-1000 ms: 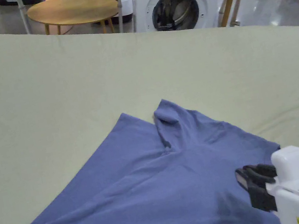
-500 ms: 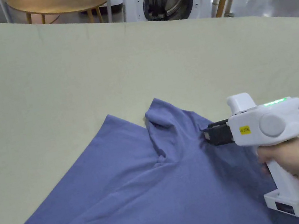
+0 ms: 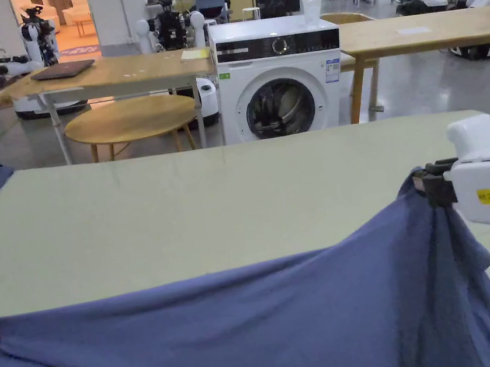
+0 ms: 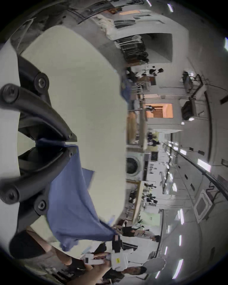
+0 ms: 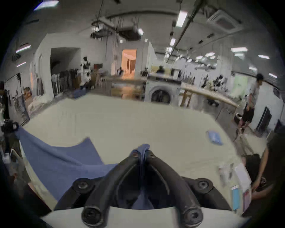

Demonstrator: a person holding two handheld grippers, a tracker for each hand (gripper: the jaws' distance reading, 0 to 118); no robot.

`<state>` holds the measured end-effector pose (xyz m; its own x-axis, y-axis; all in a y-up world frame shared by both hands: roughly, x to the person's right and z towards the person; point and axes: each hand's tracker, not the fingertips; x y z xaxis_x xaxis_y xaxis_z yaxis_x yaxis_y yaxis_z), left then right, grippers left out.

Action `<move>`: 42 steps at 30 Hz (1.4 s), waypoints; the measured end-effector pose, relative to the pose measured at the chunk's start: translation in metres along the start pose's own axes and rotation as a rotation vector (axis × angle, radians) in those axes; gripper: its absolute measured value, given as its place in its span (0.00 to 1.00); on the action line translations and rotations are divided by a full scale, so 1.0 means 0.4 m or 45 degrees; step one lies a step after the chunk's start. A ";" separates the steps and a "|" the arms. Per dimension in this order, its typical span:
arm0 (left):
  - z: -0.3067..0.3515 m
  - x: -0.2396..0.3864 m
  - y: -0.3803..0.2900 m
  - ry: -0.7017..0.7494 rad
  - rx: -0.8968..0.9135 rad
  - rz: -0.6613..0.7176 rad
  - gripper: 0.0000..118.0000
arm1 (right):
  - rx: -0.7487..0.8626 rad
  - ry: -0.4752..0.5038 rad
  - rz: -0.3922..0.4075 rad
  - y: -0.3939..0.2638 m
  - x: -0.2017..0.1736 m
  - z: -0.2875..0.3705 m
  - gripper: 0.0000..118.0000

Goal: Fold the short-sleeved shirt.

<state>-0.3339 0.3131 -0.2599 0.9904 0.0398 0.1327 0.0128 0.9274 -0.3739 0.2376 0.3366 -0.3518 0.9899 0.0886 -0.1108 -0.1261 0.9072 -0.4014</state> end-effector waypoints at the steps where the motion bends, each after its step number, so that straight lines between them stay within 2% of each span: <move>1: 0.007 0.004 0.064 0.010 0.039 0.010 0.00 | 0.043 -0.020 -0.022 0.049 0.037 0.048 0.01; 4: 0.007 0.022 0.228 -0.030 0.152 0.002 0.00 | 0.163 -0.124 -0.020 0.157 0.108 0.159 0.01; 8: -0.034 0.063 0.406 -0.042 0.198 -0.041 0.00 | 0.259 -0.158 -0.092 0.282 0.173 0.230 0.01; 11: -0.075 0.111 0.528 0.043 0.265 -0.139 0.00 | 0.328 -0.228 -0.073 0.369 0.178 0.227 0.01; 15: -0.119 0.128 0.657 0.095 0.312 -0.089 0.00 | 0.373 -0.258 -0.091 0.493 0.187 0.189 0.01; 19: -0.167 0.102 0.758 0.135 0.312 -0.052 0.00 | 0.414 -0.291 -0.047 0.606 0.176 0.134 0.01; 22: -0.215 0.080 0.815 0.194 0.343 -0.081 0.00 | 0.444 -0.309 -0.016 0.681 0.163 0.066 0.01; 27: -0.313 0.045 0.909 0.254 0.381 -0.066 0.00 | 0.494 -0.295 -0.061 0.807 0.147 -0.063 0.01; 32: -0.419 -0.001 0.961 0.295 0.405 -0.093 0.00 | 0.526 -0.286 -0.031 0.895 0.131 -0.189 0.01; 37: -0.528 -0.026 0.956 0.312 0.466 -0.080 0.00 | 0.540 -0.282 -0.050 0.920 0.135 -0.310 0.01; 42: -0.644 -0.019 0.899 0.308 0.449 -0.081 0.00 | 0.500 -0.301 -0.067 0.861 0.139 -0.409 0.01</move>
<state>-0.3012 0.5504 -0.6320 0.9934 -0.0713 -0.0894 0.0689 0.9972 -0.0301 0.2388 0.5867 -0.6450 0.9876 0.0886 0.1294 -0.0865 0.9960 -0.0213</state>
